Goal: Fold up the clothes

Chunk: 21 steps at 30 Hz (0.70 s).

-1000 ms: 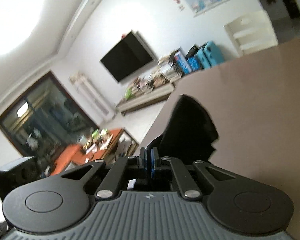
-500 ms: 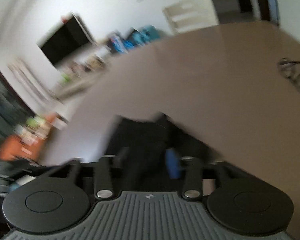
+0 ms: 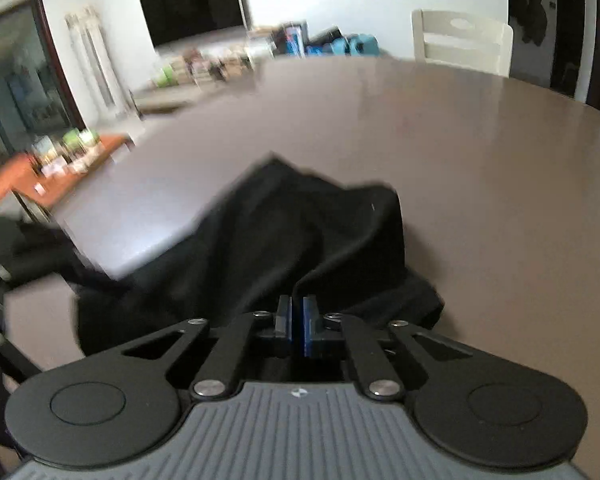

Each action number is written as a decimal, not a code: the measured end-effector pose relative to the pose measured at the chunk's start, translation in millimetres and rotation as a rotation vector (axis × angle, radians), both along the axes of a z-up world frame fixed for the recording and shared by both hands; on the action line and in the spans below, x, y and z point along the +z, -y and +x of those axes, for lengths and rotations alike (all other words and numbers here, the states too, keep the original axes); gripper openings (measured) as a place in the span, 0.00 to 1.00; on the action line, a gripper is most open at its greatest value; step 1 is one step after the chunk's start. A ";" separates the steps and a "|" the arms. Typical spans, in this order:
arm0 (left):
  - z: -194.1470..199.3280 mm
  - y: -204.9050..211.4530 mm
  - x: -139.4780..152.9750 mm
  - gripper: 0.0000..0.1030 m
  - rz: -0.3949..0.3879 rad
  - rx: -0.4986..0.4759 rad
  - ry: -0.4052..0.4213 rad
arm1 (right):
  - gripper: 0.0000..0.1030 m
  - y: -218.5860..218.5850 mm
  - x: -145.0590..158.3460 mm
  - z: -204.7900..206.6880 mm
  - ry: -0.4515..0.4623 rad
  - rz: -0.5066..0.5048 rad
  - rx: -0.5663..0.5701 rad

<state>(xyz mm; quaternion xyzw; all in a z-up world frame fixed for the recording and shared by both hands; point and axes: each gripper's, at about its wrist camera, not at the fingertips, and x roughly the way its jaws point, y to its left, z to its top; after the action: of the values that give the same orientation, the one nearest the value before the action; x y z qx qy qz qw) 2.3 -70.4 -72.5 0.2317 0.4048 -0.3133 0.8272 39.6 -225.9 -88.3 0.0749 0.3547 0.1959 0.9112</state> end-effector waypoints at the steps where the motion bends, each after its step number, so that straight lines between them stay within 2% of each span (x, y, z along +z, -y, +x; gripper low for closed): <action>1: -2.5 -1.4 4.4 0.72 -0.017 -0.009 0.011 | 0.04 3.1 11.1 -1.3 0.022 0.046 -0.001; 2: -4.8 -2.6 8.2 0.86 -0.030 -0.016 0.026 | 0.04 6.7 21.7 -3.6 0.044 0.088 -0.002; 5: -19.9 -0.6 25.6 0.99 -0.048 -0.056 0.193 | 0.04 15.5 47.8 -6.8 0.096 0.186 0.006; 7: -25.2 7.5 27.8 0.99 -0.042 -0.115 0.249 | 0.04 17.9 61.0 -6.8 0.110 0.246 0.039; 9: -26.3 20.8 19.9 0.99 0.001 -0.184 0.246 | 0.04 16.4 66.6 -5.5 0.115 0.278 0.075; 11: -27.9 31.2 11.3 0.97 0.031 -0.210 0.271 | 0.04 19.0 68.8 -8.3 0.114 0.291 0.099; 12: -26.2 36.7 7.1 0.90 0.033 -0.199 0.279 | 0.04 21.9 70.3 -11.1 0.117 0.300 0.113; 14: -21.0 35.0 12.5 0.38 -0.016 -0.160 0.252 | 0.04 22.2 68.8 -10.6 0.121 0.290 0.102; 16: -12.4 28.3 20.6 0.15 -0.086 -0.115 0.207 | 0.02 39.4 81.1 -17.4 0.124 0.305 0.074; 18: -3.8 16.6 29.0 0.15 -0.161 -0.076 0.189 | 0.03 49.6 89.0 -21.1 0.106 0.345 0.039; 20: 3.1 -1.9 38.7 0.14 -0.231 -0.008 0.184 | 0.09 63.3 92.7 -18.5 0.110 0.392 -0.021; 21: 10.2 -11.6 43.6 0.14 -0.272 0.035 0.174 | 0.24 69.2 93.3 -20.3 0.137 0.394 -0.065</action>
<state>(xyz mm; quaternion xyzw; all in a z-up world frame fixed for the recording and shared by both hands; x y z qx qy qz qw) 12.5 -58.8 -29.0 0.1368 0.2893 -0.3294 0.8883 19.4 -295.1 5.0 0.2495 0.2442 0.2363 0.9068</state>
